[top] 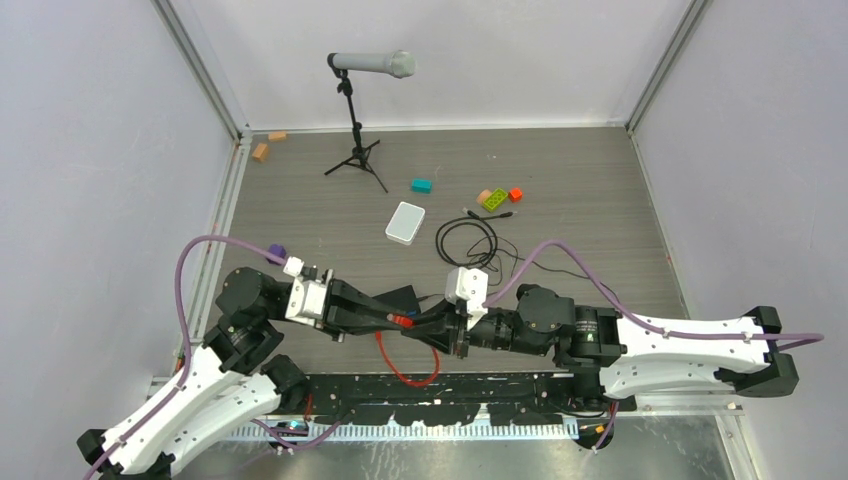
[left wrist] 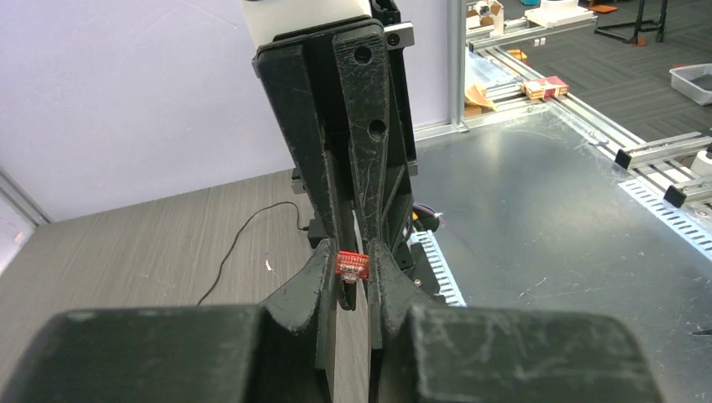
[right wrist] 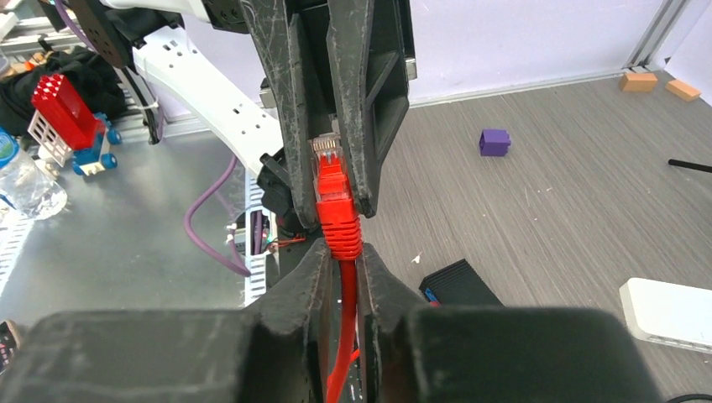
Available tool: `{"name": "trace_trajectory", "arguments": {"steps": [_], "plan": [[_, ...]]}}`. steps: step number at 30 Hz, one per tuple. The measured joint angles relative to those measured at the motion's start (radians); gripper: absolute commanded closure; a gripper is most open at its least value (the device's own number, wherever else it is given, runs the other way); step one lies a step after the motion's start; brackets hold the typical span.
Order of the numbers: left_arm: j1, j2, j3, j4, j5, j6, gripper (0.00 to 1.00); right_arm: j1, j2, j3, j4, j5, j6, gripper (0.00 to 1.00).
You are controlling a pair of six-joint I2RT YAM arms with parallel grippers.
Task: Insert the plug into the switch port
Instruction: Pick up the connector from the center of the board.
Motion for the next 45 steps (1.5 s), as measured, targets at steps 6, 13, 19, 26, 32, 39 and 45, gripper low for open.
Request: {"name": "trace_trajectory", "arguments": {"steps": [6, 13, 19, 26, 32, 39, 45], "plan": [[0.006, 0.003, -0.005, 0.012, -0.002, -0.024, 0.58, 0.002, 0.002, -0.004, 0.002, 0.020, -0.032, 0.99], [0.003, -0.010, -0.031, -0.006, -0.177, -0.074, 0.24, 0.005, 0.008, -0.058, 0.034, 0.217, -0.079, 0.99], [0.003, -0.121, -0.105, -0.035, -0.367, -0.159, 0.12, 0.006, -0.008, -0.092, 0.051, 0.365, -0.180, 0.99], [0.003, -0.203, -0.103, -0.237, -0.722, -0.283, 0.11, 0.048, -0.020, -0.098, 0.128, 0.469, -0.340, 1.00], [0.003, -0.198, -0.102, -0.395, -0.896, -0.366, 0.13, 0.071, -0.003, -0.094, 0.138, 0.489, -0.388, 1.00], [0.003, -0.191, -0.146, -0.433, -0.937, -0.451, 0.13, 0.077, -0.003, -0.100, 0.164, 0.526, -0.388, 0.99], [0.003, -0.177, -0.202, -0.439, -0.978, -0.462, 0.12, 0.078, 0.007, -0.128, 0.188, 0.586, -0.403, 1.00]]}}
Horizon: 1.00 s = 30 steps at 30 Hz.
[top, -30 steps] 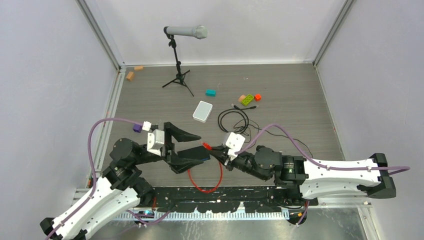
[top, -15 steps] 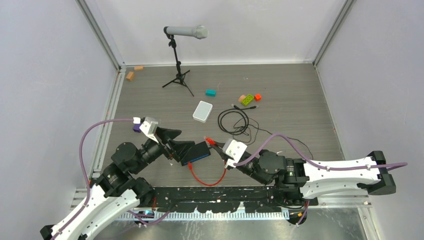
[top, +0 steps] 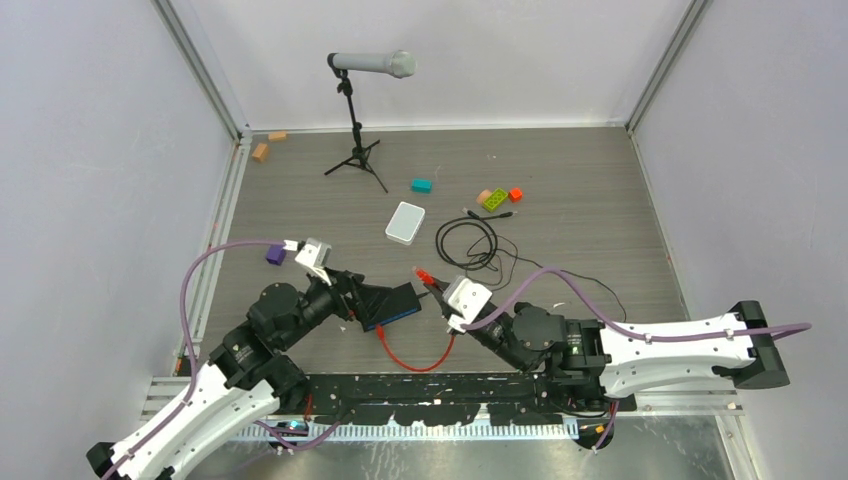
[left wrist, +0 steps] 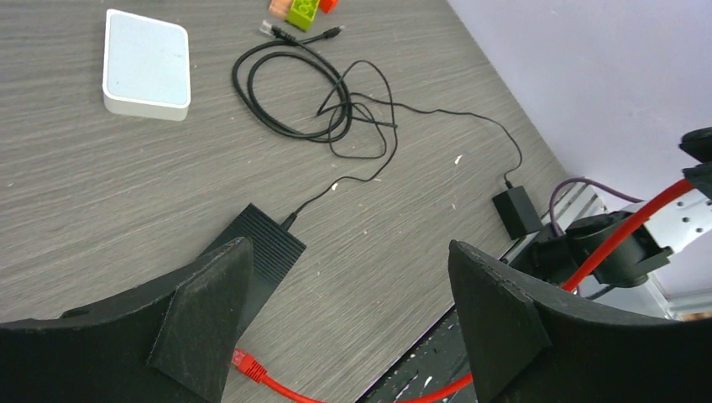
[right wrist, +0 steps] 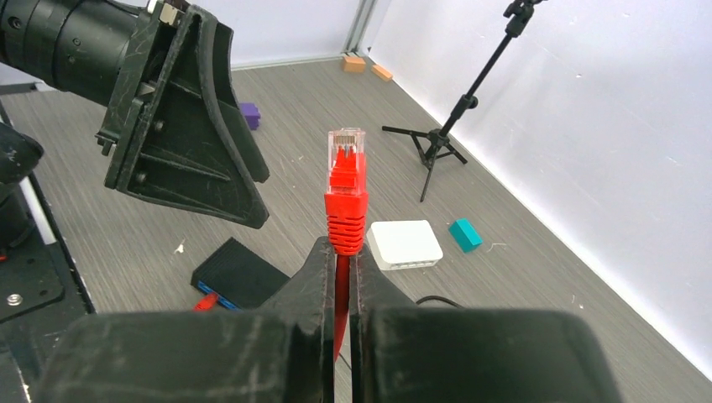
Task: Insert the plug into the switch port
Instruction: Pick up the connector from the center of the board.
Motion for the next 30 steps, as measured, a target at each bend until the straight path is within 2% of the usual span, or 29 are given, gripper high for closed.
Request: {"name": "trace_trajectory", "arguments": {"steps": [10, 15, 24, 30], "plan": [[0.000, 0.079, -0.018, 0.008, -0.050, 0.000, 0.12, 0.000, 0.146, 0.008, -0.011, 0.073, 0.004, 1.00], [0.000, 0.125, -0.018, 0.008, -0.090, -0.021, 0.12, 0.000, 0.171, 0.010, -0.008, 0.105, 0.001, 0.99], [0.004, 0.165, 0.008, 0.028, -0.145, -0.021, 0.12, 0.000, 0.176, 0.006, 0.158, 0.068, -0.180, 1.00], [0.011, 0.182, 0.025, 0.146, -0.078, 0.014, 0.13, 0.000, 0.167, 0.005, 0.204, -0.006, -0.257, 1.00]]}}
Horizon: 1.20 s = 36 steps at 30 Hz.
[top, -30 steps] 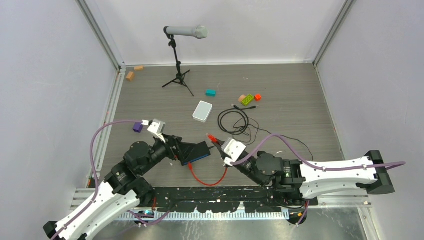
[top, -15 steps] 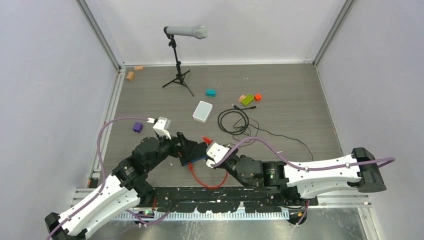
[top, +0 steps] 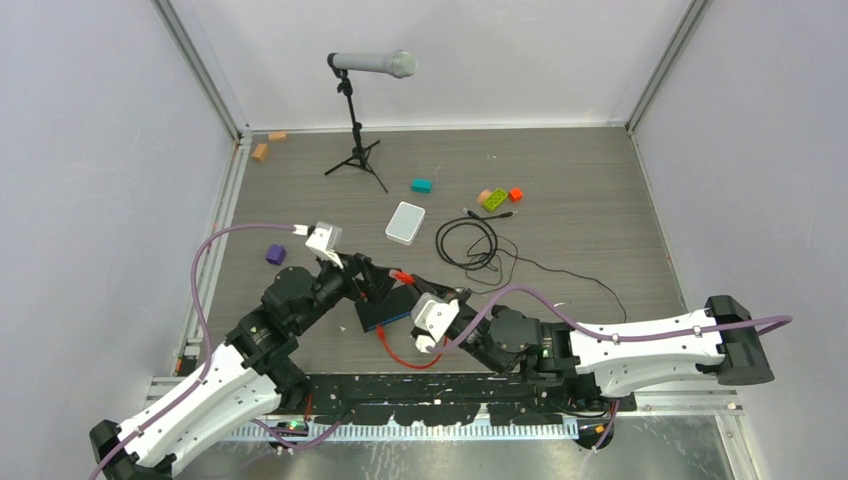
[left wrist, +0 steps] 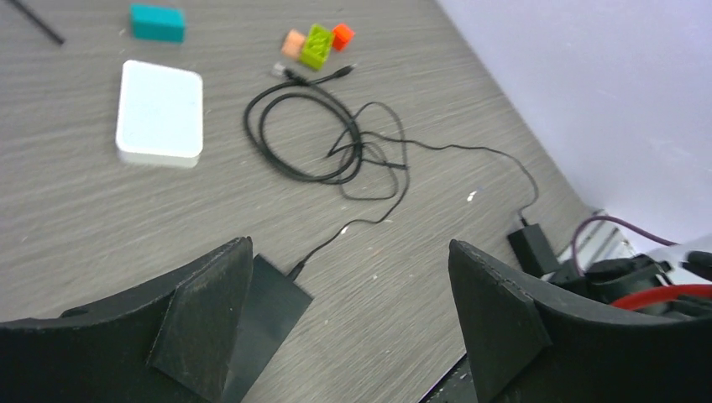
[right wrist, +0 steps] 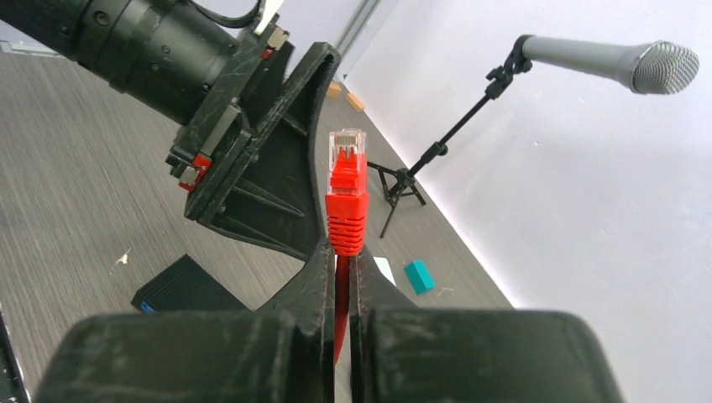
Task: Insert the plug into the switch port
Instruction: Pick up the connector from the center of the board.
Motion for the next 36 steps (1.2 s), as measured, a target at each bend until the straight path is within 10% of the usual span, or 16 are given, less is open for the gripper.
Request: {"name": "trace_trajectory", "arguments": {"steps": [17, 36], "plan": [[0.000, -0.033, -0.001, 0.192, 0.117, 0.076, 0.15, 0.000, -0.088, -0.098, 0.084, -0.059, -0.125, 1.00], [0.000, -0.040, 0.036, 0.178, 0.035, -0.239, 0.10, -0.003, 0.105, -0.166, 0.305, 0.204, -0.309, 1.00]]}}
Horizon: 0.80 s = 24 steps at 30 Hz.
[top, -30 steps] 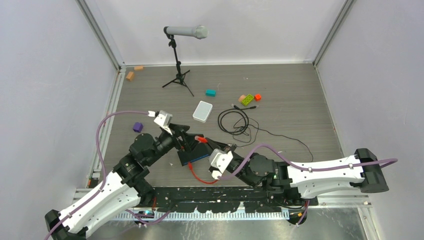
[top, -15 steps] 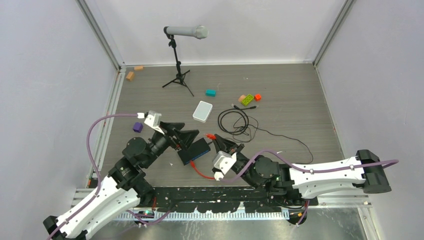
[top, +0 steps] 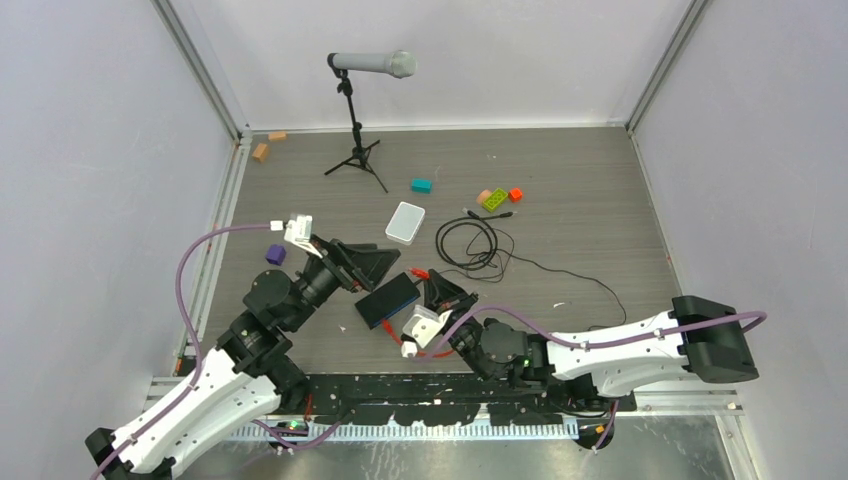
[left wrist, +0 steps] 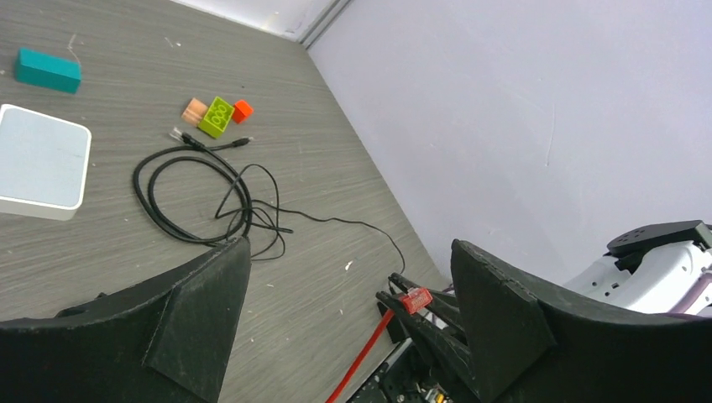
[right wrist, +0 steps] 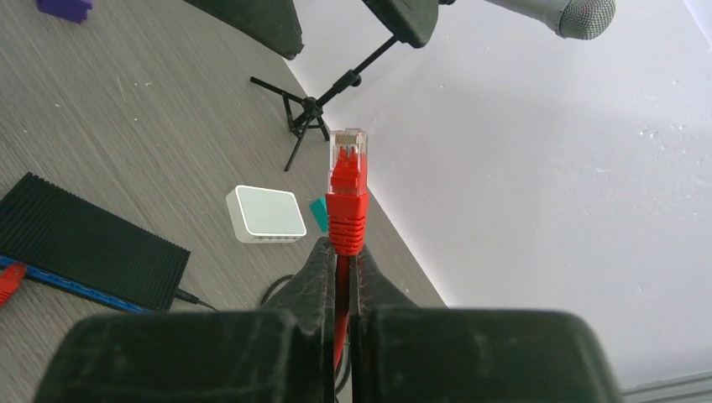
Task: Insert the plug into the switch port
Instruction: Pick up the connector from the center of the board.
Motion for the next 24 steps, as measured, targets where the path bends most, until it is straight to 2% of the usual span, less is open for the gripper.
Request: {"name": "trace_trajectory", "arguments": {"steps": [4, 9, 13, 19, 24], "plan": [[0.000, 0.030, 0.008, 0.008, 0.026, -0.032, 0.10, 0.000, 0.002, 0.010, -0.002, 0.006, 0.036, 0.99], [0.000, 0.045, 0.019, 0.014, 0.080, -0.027, 0.10, -0.010, -0.030, 0.033, -0.081, -0.018, 0.174, 1.00], [0.000, 0.026, 0.032, 0.009, 0.102, 0.013, 0.10, -0.056, -0.150, 0.032, -0.198, -0.107, 0.359, 1.00], [0.000, -0.031, 0.056, 0.007, 0.141, 0.065, 0.10, -0.159, -0.346, 0.015, -0.280, -0.246, 0.595, 1.00], [0.000, -0.029, 0.063, 0.027, 0.195, 0.081, 0.11, -0.206, -0.406, 0.004, -0.343, -0.372, 0.739, 1.00]]}}
